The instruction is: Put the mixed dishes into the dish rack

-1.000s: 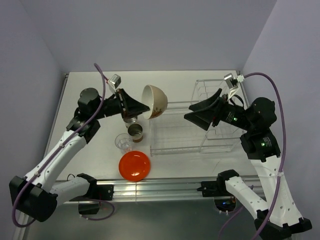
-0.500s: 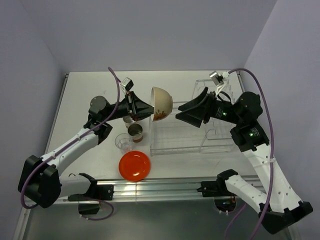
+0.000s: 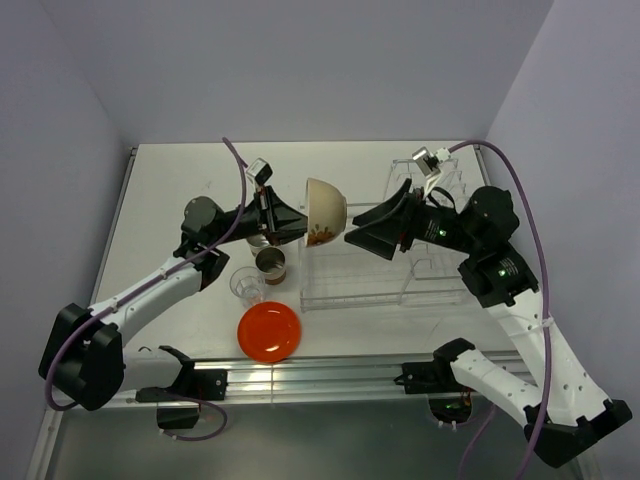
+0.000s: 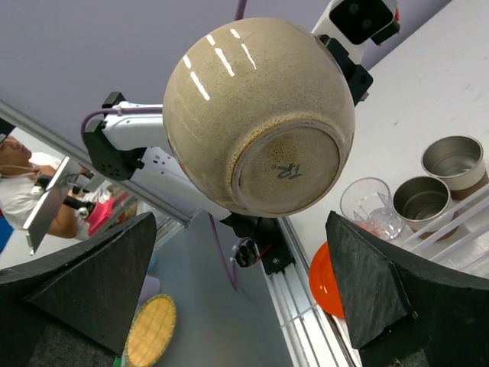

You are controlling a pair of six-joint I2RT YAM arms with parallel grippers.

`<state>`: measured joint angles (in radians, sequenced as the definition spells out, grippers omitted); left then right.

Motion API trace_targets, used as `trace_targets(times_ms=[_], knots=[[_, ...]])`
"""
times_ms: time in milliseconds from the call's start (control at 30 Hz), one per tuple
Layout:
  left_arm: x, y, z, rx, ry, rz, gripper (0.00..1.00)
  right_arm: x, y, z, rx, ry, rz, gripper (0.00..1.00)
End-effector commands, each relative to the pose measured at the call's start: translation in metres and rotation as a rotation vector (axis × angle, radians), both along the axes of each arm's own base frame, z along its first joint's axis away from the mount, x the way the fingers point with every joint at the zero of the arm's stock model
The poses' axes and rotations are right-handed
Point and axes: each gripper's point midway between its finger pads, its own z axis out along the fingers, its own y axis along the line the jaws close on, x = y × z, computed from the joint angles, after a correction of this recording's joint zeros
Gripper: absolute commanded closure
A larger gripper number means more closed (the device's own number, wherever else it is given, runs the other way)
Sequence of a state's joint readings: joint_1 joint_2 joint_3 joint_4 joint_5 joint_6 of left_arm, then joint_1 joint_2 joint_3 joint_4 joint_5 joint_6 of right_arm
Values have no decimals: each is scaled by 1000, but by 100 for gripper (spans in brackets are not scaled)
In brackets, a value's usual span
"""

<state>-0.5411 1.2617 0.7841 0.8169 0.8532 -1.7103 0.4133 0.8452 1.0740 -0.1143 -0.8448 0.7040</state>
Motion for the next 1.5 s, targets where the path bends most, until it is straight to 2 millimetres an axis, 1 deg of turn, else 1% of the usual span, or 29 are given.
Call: trace_targets(times_ms=[0,33,67,100,133,167,200,267,333,433,500,533,567,667,700,800,967,1233,1300,1333,1467], knots=[[-9,3,14,-23,-97,6,100,3,-3,6,-32,-37,-56,0],[-7,3,14,-8,-104,19,100,5,-3,4,-46,-27,-74,0],[1,-2,1,77,-33,35,100,11,-6,4,-72,-17,-126,0],[7,-3,-10,145,-92,73,100,13,-4,2,-88,-4,-135,0],[12,-2,-15,201,-88,104,100,15,-4,0,-103,6,-156,0],[22,0,-25,293,-32,155,100,20,-6,0,-123,26,-202,0],[25,1,-30,329,-64,178,100,20,-1,-3,-138,30,-192,0],[24,3,-30,335,-63,189,100,23,1,-5,-154,39,-220,0],[25,4,-33,339,-59,193,100,18,8,-5,-151,37,-204,0],[24,4,-32,333,-63,188,100,22,14,-12,-167,62,-223,0],[23,4,-31,327,-64,186,100,21,23,-20,-202,77,-215,0],[22,4,-31,327,-66,183,100,25,24,-22,-210,79,-237,0],[22,4,-30,326,-70,183,100,23,29,-23,-216,81,-230,0],[19,5,-29,324,-72,178,100,25,33,-23,-217,82,-255,0],[20,5,-29,329,-77,184,100,23,36,-22,-213,82,-251,0],[19,6,-30,331,-73,185,100,24,39,-19,-205,87,-272,0],[17,7,-28,321,-69,189,100,32,35,-19,-193,108,-355,0],[15,9,-24,302,-79,203,100,41,36,-25,-164,152,-410,0],[14,9,-24,300,-79,198,100,40,39,-26,-161,160,-405,0],[15,9,-24,301,-76,199,100,44,37,-27,-160,161,-428,0],[15,8,-25,299,-79,197,100,46,37,-30,-164,170,-443,5]])
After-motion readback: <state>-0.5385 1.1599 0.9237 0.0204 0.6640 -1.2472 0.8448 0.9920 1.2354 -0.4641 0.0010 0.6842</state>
